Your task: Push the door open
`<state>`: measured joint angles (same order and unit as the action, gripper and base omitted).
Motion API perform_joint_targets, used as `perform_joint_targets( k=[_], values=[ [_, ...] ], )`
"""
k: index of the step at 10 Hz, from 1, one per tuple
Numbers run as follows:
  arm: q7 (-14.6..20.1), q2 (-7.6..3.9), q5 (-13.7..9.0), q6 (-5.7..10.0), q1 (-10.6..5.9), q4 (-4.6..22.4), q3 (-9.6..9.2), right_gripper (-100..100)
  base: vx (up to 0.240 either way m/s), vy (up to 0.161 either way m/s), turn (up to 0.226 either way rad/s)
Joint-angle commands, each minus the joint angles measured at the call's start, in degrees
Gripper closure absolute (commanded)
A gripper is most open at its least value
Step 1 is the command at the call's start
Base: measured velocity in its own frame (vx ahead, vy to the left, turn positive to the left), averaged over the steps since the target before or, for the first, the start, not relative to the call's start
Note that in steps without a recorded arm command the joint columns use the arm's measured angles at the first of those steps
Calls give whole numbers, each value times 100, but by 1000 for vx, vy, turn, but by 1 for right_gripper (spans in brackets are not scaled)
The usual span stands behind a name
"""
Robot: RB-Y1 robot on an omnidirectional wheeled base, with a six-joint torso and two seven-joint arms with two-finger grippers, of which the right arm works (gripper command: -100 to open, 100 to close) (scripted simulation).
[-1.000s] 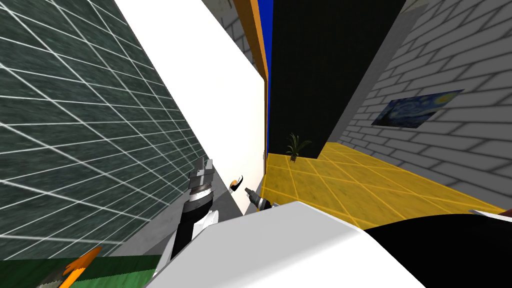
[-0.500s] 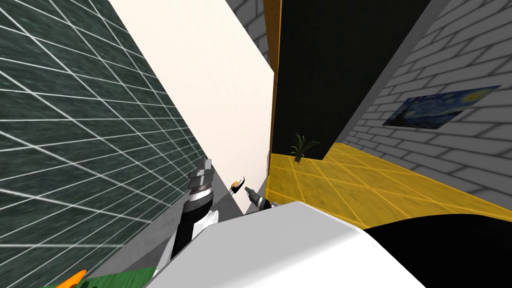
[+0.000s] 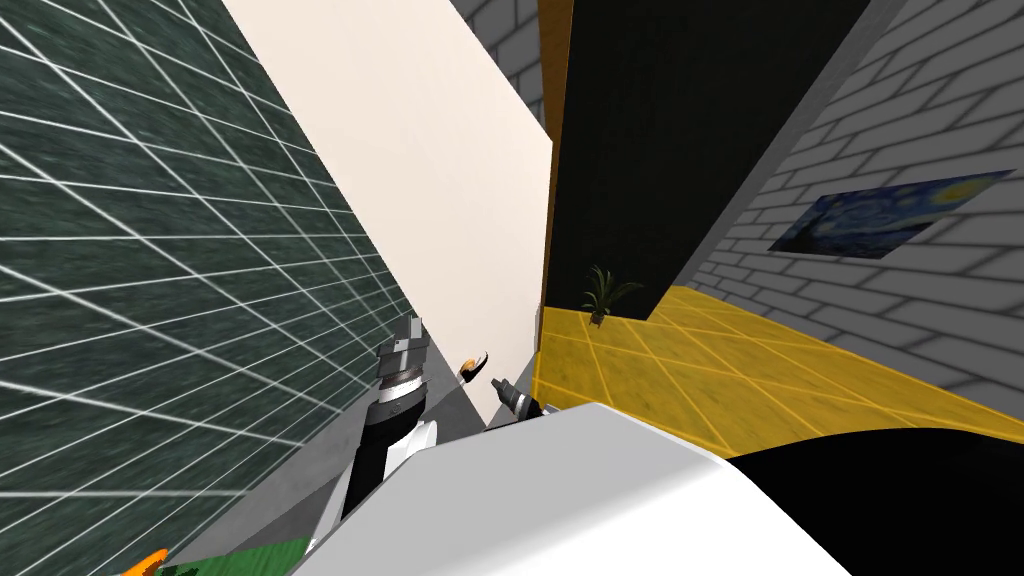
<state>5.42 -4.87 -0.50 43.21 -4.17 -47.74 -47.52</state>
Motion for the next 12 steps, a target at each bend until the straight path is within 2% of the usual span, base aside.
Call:
perform_joint_targets(
  k=[1,3,4,5,7,8,12],
  values=[
    [0,-1,0,0,1,0,0,100,-11,-15,0],
    [0,-1,0,0,1,0,0,100,-3,-3,0],
    [-71,20,-47,-10,27,31,188,-100,-104,24,-125],
    [-86,31,-58,-12,33,38,229,-100,-155,67,-172],
    [-169,124,-113,-23,63,75,451,-100,-173,103,-133],
    [-157,125,-94,-3,52,107,385,-100,-68,40,-32],
    [-207,120,-97,11,11,190,474,-100,147,132,27]
  ],
)
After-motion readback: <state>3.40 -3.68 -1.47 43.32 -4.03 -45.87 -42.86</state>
